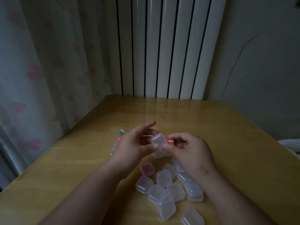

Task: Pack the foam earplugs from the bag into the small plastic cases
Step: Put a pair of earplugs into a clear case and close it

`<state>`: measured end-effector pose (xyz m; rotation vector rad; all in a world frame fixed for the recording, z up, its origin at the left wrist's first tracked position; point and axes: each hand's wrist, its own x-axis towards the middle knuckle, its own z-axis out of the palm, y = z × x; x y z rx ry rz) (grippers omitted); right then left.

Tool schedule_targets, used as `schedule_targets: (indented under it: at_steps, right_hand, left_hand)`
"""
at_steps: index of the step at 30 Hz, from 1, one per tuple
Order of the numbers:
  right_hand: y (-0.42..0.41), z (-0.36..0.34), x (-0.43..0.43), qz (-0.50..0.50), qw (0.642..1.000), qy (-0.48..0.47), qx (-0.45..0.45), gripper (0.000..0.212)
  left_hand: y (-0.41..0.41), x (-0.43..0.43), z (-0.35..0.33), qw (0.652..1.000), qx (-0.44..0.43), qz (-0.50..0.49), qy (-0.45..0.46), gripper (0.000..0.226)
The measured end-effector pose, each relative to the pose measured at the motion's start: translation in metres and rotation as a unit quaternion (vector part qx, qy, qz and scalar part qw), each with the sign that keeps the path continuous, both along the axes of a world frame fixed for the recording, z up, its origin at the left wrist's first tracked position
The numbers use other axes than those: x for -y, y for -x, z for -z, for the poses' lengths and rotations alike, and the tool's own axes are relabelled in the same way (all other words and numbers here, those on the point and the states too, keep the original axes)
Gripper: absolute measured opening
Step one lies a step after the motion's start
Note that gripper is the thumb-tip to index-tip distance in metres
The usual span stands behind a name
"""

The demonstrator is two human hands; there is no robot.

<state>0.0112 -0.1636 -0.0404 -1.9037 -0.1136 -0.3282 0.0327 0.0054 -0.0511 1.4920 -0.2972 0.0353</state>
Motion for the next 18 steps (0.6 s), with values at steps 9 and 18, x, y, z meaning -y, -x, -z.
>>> schedule_targets:
  at_steps: [9,18]
  right_hand:
    - [-0.0016,0.0011,-0.0001,-0.002,0.999,-0.032,0.005,0.027]
    - [0.0,-0.0028,0.0001,-0.039,0.998,-0.017,-0.038,0.029]
  left_hand:
    - [0.0011,-0.0012,-0.0016,0.996,0.025,-0.043,-0.079,0.035]
    - [0.0021,0.002,-0.0047,0.998,0.045,-0.037,0.016,0.044]
